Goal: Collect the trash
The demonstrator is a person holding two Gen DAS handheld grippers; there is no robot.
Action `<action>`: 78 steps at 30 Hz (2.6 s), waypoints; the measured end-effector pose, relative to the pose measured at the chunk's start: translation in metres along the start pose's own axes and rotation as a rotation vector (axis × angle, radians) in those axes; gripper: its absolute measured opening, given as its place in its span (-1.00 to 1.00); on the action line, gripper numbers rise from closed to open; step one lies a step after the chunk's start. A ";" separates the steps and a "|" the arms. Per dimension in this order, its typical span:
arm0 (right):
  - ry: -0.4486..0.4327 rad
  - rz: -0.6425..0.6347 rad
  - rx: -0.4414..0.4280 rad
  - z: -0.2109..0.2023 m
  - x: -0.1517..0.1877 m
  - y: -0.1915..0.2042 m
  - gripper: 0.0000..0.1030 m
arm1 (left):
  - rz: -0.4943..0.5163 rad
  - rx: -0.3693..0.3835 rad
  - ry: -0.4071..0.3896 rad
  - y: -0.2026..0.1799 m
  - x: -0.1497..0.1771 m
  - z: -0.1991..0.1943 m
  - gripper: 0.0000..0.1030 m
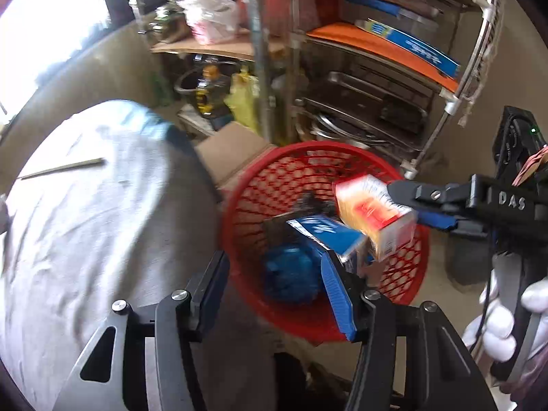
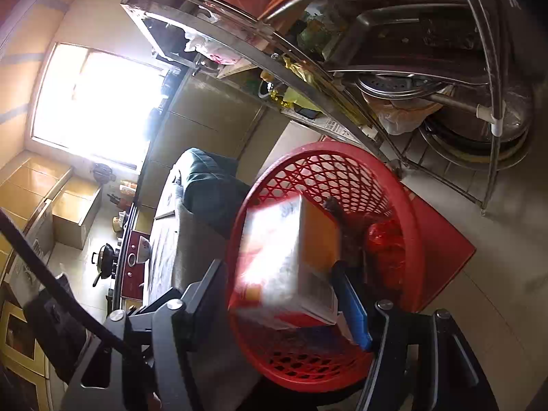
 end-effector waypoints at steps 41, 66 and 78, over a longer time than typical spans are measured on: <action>-0.132 -1.062 -0.137 -0.034 0.180 0.428 0.57 | -0.648 -0.711 -0.573 0.231 0.192 -0.345 0.66; -0.152 -1.031 -0.199 -0.060 0.195 0.455 0.58 | -0.645 -0.802 -0.670 0.221 0.222 -0.396 0.66; -0.188 -1.047 -0.208 -0.075 0.195 0.459 0.58 | -0.638 -0.807 -0.681 0.213 0.221 -0.401 0.67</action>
Point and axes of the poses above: each gripper's, at about its wrist camera, not at the fingertips, and z roughly the way its jaws point, y to its left, x to its underside, the point moved 2 cm from there along z, roughly the way its jaws point, and after that the axes turned 10 degrees about -z, right-handed, at the moved point
